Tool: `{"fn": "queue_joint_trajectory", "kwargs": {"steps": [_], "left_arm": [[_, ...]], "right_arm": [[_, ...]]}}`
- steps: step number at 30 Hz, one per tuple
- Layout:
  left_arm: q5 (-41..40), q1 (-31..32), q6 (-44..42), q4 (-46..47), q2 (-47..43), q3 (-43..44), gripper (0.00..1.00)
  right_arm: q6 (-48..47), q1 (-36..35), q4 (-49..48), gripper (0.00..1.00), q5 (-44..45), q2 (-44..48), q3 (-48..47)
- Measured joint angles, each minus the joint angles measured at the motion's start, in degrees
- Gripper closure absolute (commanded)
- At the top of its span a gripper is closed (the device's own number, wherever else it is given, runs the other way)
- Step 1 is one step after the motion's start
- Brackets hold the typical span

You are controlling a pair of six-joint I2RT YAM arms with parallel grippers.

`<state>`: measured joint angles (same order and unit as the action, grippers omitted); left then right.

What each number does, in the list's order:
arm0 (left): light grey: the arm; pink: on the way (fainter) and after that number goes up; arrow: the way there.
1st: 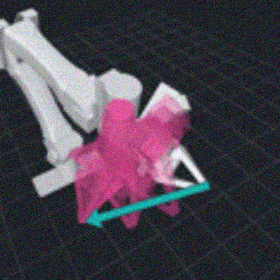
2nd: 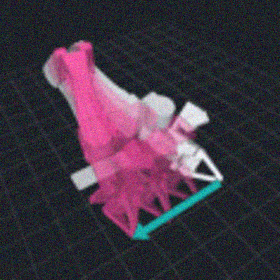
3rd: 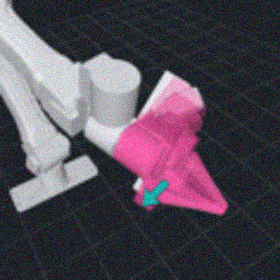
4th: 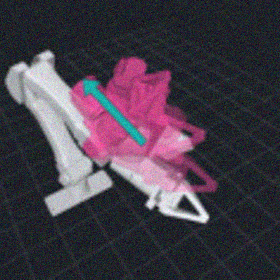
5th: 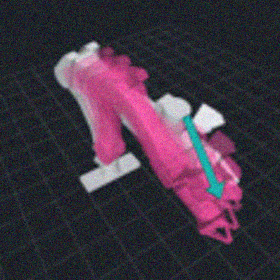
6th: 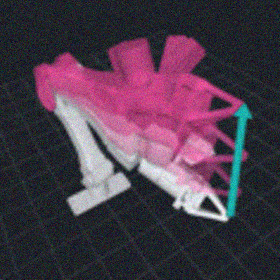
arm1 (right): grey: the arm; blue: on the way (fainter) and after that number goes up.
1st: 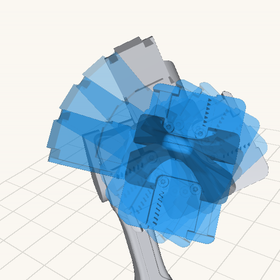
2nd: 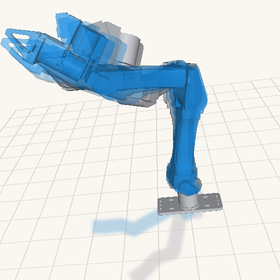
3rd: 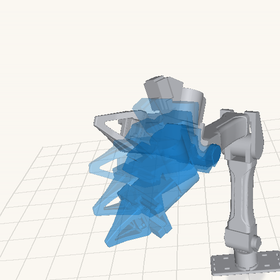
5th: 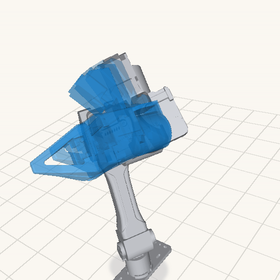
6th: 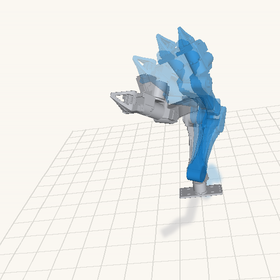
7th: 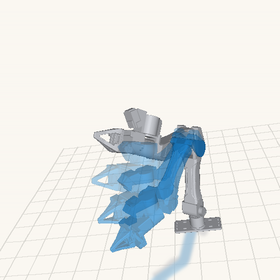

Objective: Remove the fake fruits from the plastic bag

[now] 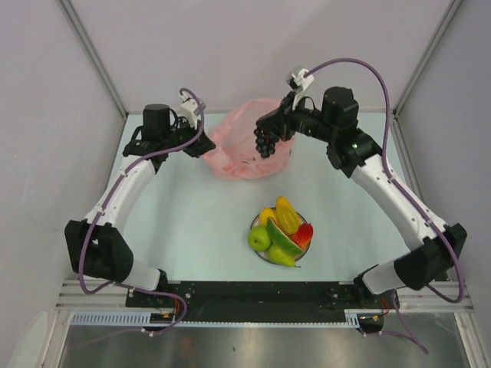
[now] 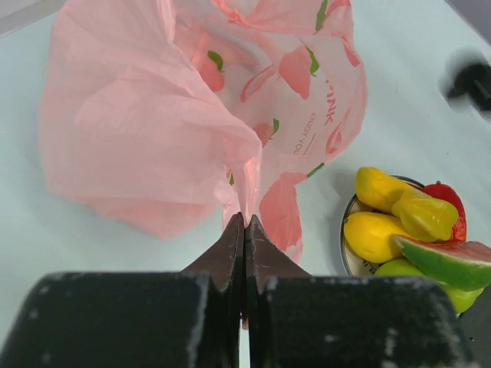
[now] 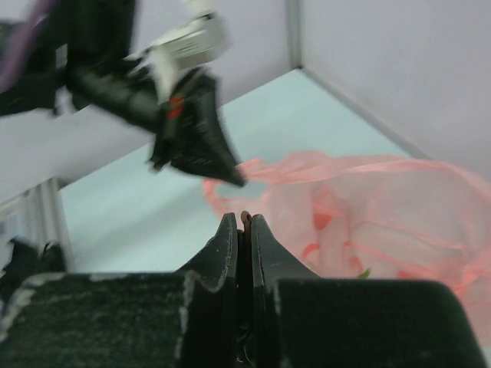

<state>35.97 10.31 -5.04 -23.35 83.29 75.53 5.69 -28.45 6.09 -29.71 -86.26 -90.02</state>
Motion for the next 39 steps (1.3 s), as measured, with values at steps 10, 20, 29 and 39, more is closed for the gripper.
{"fn": "queue_joint_trajectory", "kwargs": {"steps": [10, 20, 29, 39], "left_arm": [[0.5, -1.9, 4.5, 3.8, -8.9, -10.9, 1.00], [2.3, -1.9, 9.0, 7.8, -16.5, -17.0, 1.00], [2.4, -1.9, 9.6, 8.4, -19.1, -19.6, 1.00], [2.2, -1.9, 9.5, 8.7, -21.3, -22.4, 0.99]], "right_arm": [[-12.8, -5.4, 24.6, 1.00, -5.5, 16.6, 9.8], [-27.9, -5.6, 46.4, 1.00, -2.8, 23.4, 13.8], [-34.8, -5.6, 53.2, 1.00, 1.1, 22.8, 19.3], [-34.9, -5.7, 50.3, 1.00, 1.6, 20.8, 20.9]]}}
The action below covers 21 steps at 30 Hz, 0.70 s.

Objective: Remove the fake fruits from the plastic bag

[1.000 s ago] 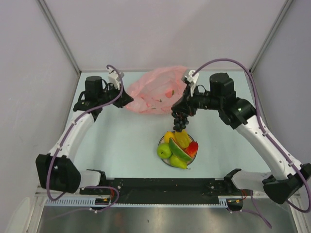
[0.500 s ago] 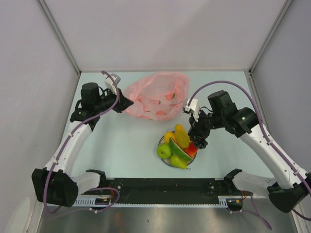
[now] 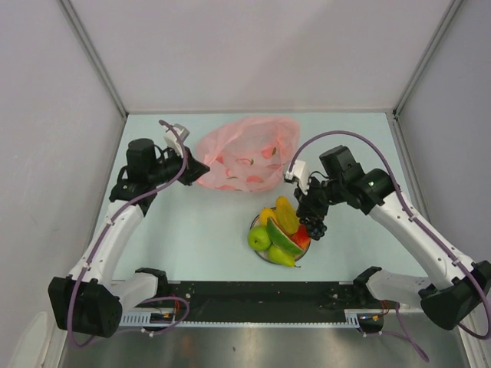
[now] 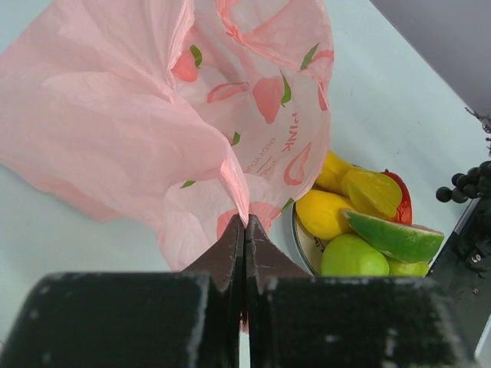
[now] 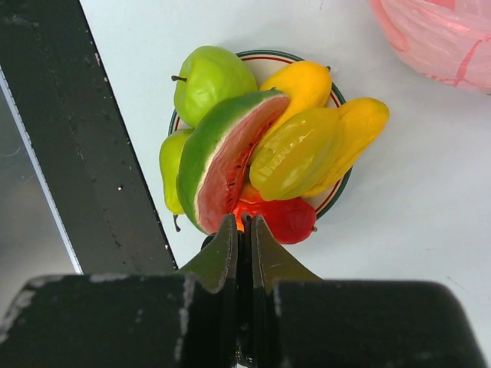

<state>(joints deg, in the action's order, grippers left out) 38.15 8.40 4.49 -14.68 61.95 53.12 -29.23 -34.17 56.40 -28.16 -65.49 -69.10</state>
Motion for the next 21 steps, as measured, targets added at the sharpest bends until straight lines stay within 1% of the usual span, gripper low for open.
{"fn": "queue_joint_trajectory", "kwargs": {"steps": [11, 16, 21], "left_arm": [[0.0, -0.3, 0.0, 0.1, -2.1, -1.0, 0.98], [0.1, -0.3, -0.6, 0.0, -2.5, -1.7, 0.99], [0.8, -0.3, -1.6, -0.8, -2.5, -1.7, 0.99]], "right_arm": [[0.1, -1.4, -3.5, 1.00, -0.2, -6.2, 0.1], [1.2, -2.8, -5.9, 0.97, 0.9, -7.9, 0.1], [1.7, -3.7, -6.1, 0.94, 0.7, -9.5, 0.1]]}}
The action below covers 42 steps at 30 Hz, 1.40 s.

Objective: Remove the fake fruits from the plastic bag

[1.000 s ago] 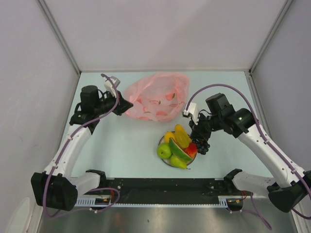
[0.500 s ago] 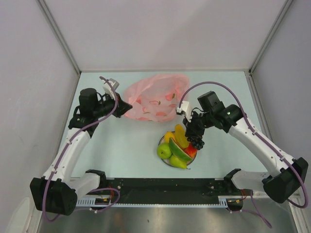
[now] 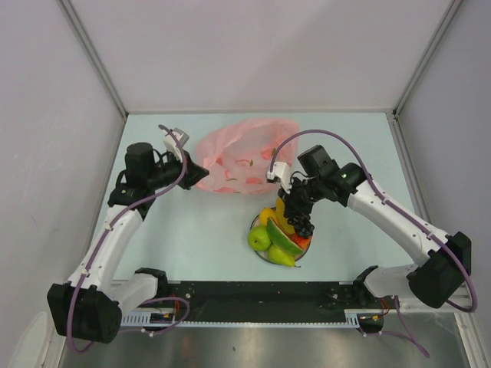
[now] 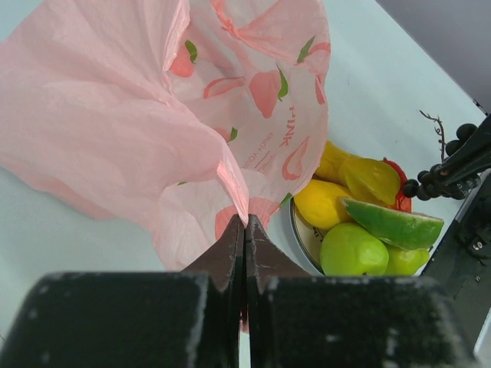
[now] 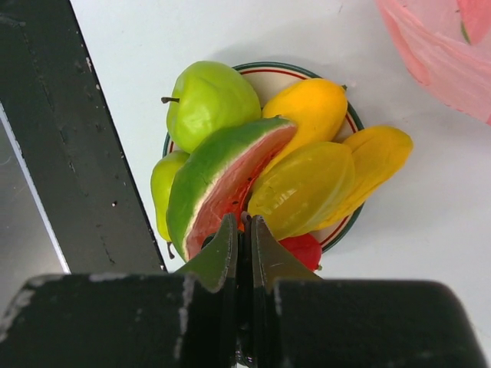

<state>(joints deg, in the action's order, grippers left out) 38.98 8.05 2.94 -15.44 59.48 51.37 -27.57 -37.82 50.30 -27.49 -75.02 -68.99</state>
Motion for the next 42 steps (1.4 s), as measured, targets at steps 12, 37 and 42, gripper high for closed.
{"fn": "queue_joint_trajectory", "kwargs": {"steps": [12, 37, 42], "left_arm": [[0.4, 0.0, -0.4, -0.1, -0.6, -1.6, 0.99], [0.7, 0.0, -0.2, 0.5, -1.5, -4.1, 1.00], [0.2, 0.0, 0.1, 0.7, -1.1, -3.9, 1.00]], "right_arm": [[1.7, -3.0, -1.5, 0.87, -0.9, -5.9, 0.0], [11.6, -3.6, -9.0, 0.00, 3.7, -14.5, -4.8], [13.2, -3.0, -9.7, 0.00, 5.7, -13.6, -10.1]]}}
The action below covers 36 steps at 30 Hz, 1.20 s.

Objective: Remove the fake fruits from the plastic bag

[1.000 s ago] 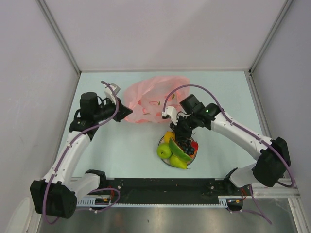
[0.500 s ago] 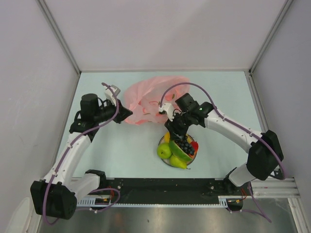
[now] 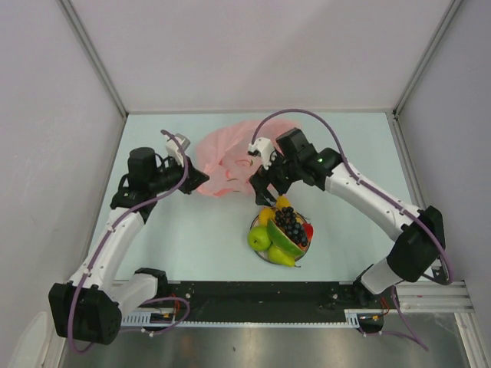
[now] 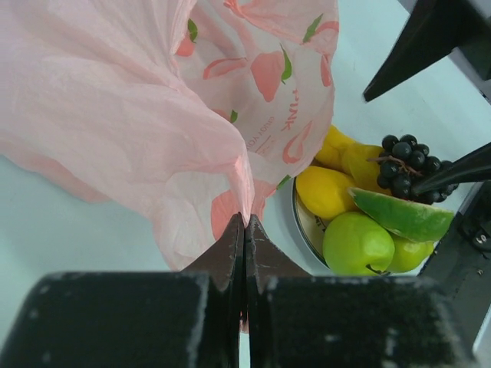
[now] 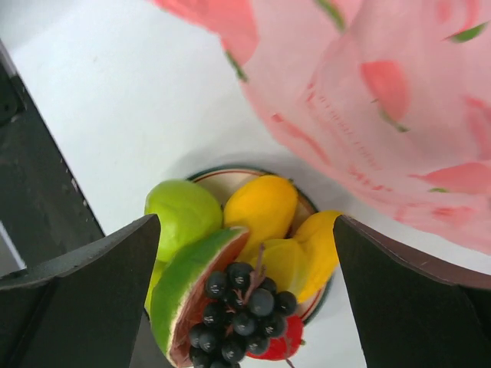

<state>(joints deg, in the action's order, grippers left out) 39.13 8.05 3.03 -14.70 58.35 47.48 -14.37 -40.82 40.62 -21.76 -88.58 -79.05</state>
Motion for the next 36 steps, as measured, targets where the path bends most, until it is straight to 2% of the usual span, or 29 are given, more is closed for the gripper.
{"fn": "queue_joint_trajectory", "kwargs": {"steps": [5, 12, 15, 19, 23, 24, 25, 26, 27, 31, 36], "left_arm": [[-3.5, 0.0, -2.6, -0.5, 3.7, 4.4, 1.00], [-8.0, -0.5, -7.6, 0.1, 10.6, 13.3, 1.00], [-12.7, -0.9, -8.3, 0.7, 12.6, 15.9, 1.00], [-21.1, -3.1, -8.4, 1.7, 13.3, 18.5, 1.00], [-29.2, -8.7, -5.6, 2.8, 12.9, 20.8, 1.00], [-30.8, -10.4, -4.9, 3.0, 12.5, 20.8, 0.89], [-32.3, -12.0, -4.3, 3.0, 12.0, 20.8, 0.67], [-33.8, -13.5, -3.9, 2.9, 11.5, 20.8, 0.05], [-35.3, -14.7, -3.7, 2.8, 10.8, 20.8, 0.00], [-37.4, -15.9, -2.6, 1.2, 7.6, 20.7, 0.00], [-28.1, -15.7, -2.5, 0.8, -1.6, 16.8, 0.00]], "right_arm": [[3.2, 4.8, -1.3, 0.00, 1.4, 2.3, -3.6], [11.4, 23.2, -4.7, 0.00, 0.0, 3.6, -3.8], [13.4, 28.3, -5.3, 0.00, -0.7, 3.8, -2.6], [14.0, 30.4, -5.5, 0.00, -1.5, 4.5, -0.6], [14.2, 30.4, -5.6, 0.00, -0.5, 6.3, 1.4], [14.4, 30.4, -5.7, 0.00, 0.1, 6.7, 1.7], [14.5, 30.4, -5.9, 0.01, 0.9, 7.1, 2.1], [14.8, 30.4, -5.9, 0.00, 1.8, 7.5, 2.4], [14.9, 30.4, -5.9, 0.00, 2.8, 7.6, 2.5], [16.3, 30.4, -6.0, 0.00, 9.7, 8.2, 2.9], [16.9, 31.0, -4.1, 0.00, 16.6, 10.4, 3.8]]}}
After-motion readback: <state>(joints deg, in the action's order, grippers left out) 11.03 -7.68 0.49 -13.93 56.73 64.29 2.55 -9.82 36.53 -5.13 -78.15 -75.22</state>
